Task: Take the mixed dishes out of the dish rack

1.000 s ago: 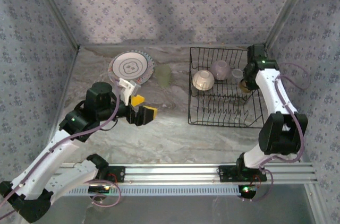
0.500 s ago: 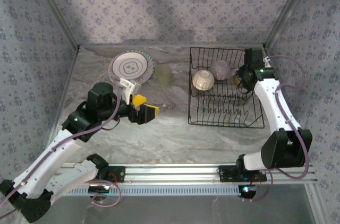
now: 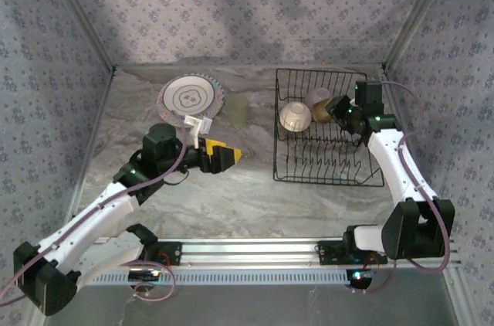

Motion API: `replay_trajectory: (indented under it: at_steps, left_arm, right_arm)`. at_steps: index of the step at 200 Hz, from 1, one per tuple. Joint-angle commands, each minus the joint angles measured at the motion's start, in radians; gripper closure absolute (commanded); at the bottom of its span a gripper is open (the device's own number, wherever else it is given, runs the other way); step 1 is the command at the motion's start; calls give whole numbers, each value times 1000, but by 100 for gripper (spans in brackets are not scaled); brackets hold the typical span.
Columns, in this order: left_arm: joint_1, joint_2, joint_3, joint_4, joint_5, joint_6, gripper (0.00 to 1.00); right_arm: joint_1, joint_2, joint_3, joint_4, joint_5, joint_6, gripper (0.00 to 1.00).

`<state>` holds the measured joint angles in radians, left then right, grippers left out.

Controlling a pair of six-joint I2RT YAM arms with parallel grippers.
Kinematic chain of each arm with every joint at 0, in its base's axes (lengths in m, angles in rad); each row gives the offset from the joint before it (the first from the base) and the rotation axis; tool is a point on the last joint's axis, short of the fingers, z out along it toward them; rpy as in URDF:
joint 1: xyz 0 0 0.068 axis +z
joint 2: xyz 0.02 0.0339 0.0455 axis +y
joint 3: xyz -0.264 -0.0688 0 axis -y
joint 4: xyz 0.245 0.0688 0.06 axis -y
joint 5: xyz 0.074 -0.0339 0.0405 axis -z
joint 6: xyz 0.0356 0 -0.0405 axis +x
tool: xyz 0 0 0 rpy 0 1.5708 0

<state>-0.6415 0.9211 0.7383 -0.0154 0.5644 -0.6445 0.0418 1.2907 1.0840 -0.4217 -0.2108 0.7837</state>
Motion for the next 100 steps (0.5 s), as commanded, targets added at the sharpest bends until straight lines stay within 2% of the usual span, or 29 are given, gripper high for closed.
replay_trajectory:
  at_steps: [1, 47, 100]
  left_arm:
    - [-4, 41, -19, 198, 50, -80, 1]
    - [-4, 174, -5, 418, 96, -174, 1]
    - [-2, 381, 80, 596, 149, -237, 1]
  right_arm:
    - [-10, -53, -24, 116, -151, -30, 66]
    - [-58, -83, -95, 268, -382, 51, 67]
    - [-76, -152, -161, 378, -549, 131, 67]
